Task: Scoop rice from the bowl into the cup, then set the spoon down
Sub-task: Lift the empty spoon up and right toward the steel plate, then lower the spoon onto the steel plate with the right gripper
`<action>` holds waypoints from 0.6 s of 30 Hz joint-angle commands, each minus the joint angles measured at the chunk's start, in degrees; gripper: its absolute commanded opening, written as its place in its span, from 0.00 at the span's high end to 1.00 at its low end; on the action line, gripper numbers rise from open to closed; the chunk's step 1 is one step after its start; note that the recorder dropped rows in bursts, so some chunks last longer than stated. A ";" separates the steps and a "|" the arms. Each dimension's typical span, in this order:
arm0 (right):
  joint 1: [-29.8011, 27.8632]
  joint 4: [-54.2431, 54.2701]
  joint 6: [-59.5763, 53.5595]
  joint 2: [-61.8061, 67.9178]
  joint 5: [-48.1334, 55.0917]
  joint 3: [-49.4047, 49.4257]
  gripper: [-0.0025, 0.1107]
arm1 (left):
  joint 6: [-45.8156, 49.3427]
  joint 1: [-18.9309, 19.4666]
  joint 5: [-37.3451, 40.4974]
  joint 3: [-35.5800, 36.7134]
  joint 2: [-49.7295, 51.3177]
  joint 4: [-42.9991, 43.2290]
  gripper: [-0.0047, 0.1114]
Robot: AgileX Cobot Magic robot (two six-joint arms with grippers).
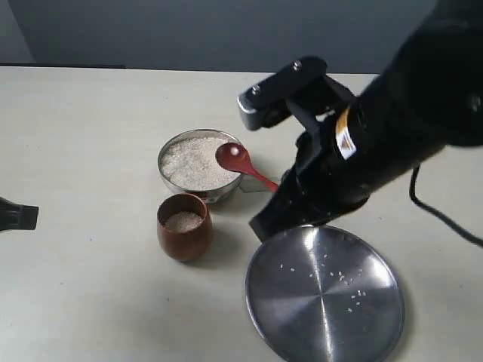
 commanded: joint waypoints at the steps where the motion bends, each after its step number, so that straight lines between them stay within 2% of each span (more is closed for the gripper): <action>1: -0.34 -0.22 7.70 -4.89 -11.58 11.85 0.98 | 0.00 -0.11 -0.23 0.25 -0.39 -0.07 0.96; 9: -0.34 2.89 9.33 -9.02 -21.91 28.04 0.98 | 0.00 -0.11 -0.23 0.25 -0.39 -0.07 0.96; 18: -0.34 3.51 9.37 -9.02 -23.11 32.55 0.98 | 0.00 -0.11 -0.23 0.25 -0.39 0.05 0.96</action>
